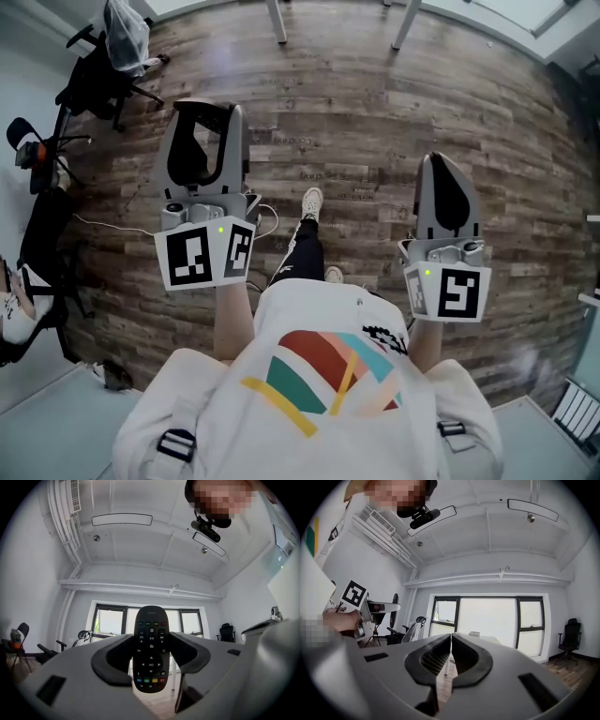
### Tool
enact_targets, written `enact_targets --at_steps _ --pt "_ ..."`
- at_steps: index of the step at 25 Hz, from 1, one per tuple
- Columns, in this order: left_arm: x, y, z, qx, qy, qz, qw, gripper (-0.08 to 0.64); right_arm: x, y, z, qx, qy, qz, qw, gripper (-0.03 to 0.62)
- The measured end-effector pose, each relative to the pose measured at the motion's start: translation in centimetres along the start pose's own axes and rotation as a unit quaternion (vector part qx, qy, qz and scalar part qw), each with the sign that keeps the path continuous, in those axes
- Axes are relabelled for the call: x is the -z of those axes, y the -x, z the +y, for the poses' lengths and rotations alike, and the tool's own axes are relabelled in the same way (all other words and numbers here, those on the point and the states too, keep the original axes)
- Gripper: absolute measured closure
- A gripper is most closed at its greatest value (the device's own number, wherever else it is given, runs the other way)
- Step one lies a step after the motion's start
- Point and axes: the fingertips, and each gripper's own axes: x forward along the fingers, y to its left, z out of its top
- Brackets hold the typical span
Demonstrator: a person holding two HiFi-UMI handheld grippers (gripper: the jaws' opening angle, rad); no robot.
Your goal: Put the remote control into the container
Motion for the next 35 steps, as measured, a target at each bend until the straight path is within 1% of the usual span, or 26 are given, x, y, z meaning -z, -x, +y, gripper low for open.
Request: enact_targets --at_steps 3,6,11,17,22,26,28,31,35 --pt "0.9 -4.7 1.8 0.012 0.013 0.005 0.9998 0.305 -1.0 -4.7 -0.3 0.003 -0.015 -0.006 1.000 0.589" --pt "1.0 -8.6 3.9 0.019 0.019 0.004 0.9996 0.305 -2.0 -8.6 -0.7 0.008 -0.027 -0.009 1.000 0.589" --pt "1.4 -13.7 7.3 0.023 0.015 -0.005 0.9996 0.307 -2.8 -14.6 -0.3 0.009 -0.012 -0.010 1.000 0.589" --pt "1.6 -18.1 9.2 0.032 0.012 -0.011 0.9994 0.307 -3.7 -20.0 -0.3 0.013 -0.013 -0.027 0.999 0.589" --pt "1.8 -21.2 9.7 0.047 0.013 -0.016 0.9987 0.307 -3.0 -22.4 -0.6 0.020 -0.021 -0.026 0.999 0.589" --pt "2.2 -24.1 8.8 0.060 0.006 -0.010 0.9982 0.307 -2.4 -24.0 -2.9 0.036 -0.040 -0.024 0.998 0.589" --pt "2.7 -25.7 8.2 0.064 0.002 -0.005 0.9980 0.305 -1.8 -25.3 -4.2 0.036 -0.046 -0.022 0.998 0.589" --pt "4.0 -28.9 7.9 0.064 0.001 0.002 0.9979 0.307 -0.7 -28.8 -5.6 0.021 -0.049 -0.019 0.998 0.588" --pt "6.4 -34.7 8.3 0.063 0.008 0.011 0.9980 0.307 0.2 -34.8 -7.5 -0.007 -0.064 -0.020 0.998 0.589"
